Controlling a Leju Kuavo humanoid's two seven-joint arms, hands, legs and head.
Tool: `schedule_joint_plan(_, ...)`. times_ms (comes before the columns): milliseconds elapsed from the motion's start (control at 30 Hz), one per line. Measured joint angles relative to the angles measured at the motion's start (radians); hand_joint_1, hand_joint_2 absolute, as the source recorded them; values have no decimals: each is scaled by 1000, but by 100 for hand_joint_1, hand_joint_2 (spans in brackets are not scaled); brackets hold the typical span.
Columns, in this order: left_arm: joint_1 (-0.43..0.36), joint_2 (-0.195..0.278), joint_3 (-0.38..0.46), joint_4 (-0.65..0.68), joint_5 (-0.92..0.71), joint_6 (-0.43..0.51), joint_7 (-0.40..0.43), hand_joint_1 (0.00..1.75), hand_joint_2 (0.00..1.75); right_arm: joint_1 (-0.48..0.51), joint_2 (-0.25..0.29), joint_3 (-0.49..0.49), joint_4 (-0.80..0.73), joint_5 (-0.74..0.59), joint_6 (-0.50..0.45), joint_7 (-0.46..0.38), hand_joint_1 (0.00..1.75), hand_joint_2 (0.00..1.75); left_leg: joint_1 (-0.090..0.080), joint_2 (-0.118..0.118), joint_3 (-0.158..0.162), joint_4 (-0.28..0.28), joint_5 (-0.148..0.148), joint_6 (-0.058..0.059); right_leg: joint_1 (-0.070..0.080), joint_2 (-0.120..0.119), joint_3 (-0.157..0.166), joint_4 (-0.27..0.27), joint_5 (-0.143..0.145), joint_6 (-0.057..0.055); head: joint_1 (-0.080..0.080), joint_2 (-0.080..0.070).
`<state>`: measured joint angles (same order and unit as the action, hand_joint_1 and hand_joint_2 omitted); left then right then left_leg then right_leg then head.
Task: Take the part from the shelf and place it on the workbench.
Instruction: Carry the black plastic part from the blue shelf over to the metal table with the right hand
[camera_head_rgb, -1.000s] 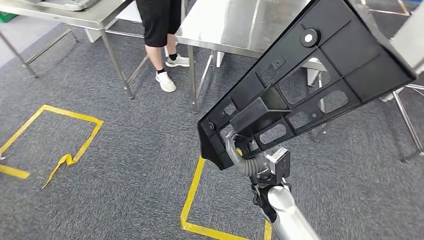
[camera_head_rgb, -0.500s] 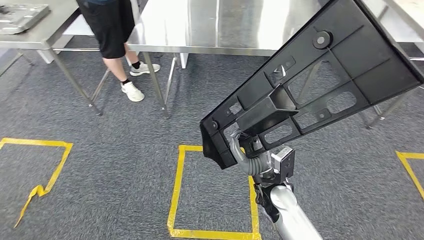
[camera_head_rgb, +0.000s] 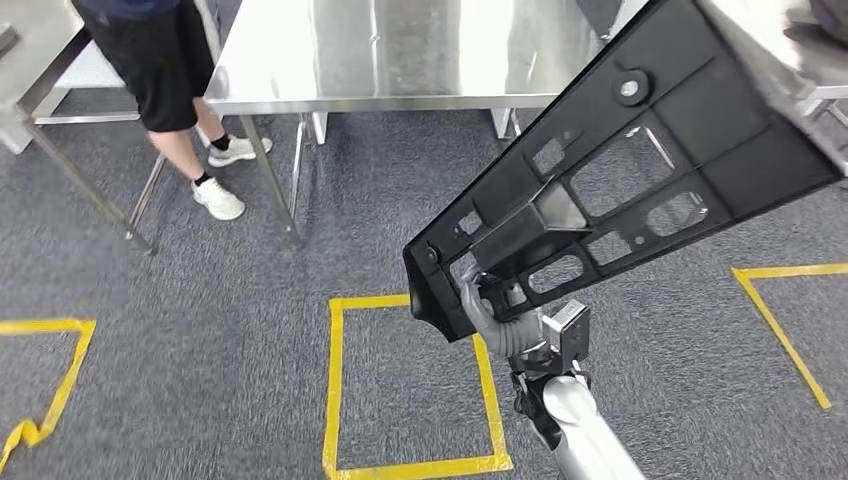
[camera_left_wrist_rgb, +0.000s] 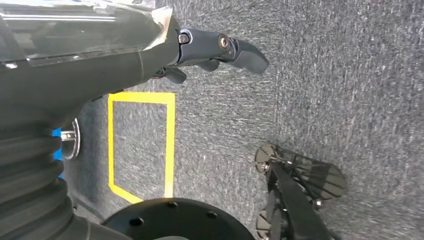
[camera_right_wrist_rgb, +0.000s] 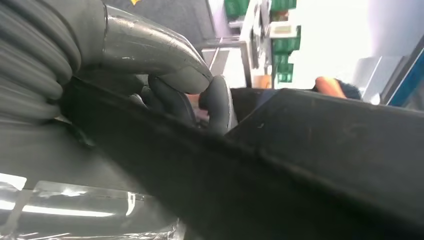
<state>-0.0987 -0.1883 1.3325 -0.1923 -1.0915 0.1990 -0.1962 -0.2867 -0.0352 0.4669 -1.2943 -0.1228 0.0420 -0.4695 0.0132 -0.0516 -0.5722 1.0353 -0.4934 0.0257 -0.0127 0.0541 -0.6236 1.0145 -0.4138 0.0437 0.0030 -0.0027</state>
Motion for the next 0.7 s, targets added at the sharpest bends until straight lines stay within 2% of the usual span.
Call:
schedule_joint_plan(233,0,-1,0,0,-3,6,-8,0,175,2,-1,3,0,16,19,0,175,175,-4,3,0,0,0,3,-2,0,0,-4,2,0,-1,0)
schedule_joint_plan(700,0,-5,0,0,2,27,-14,0,175,0,-1,4,1,46,49,-17,175,175,0,6,1,-5,0,3,3,0,-2,-3,2,0,-2,0)
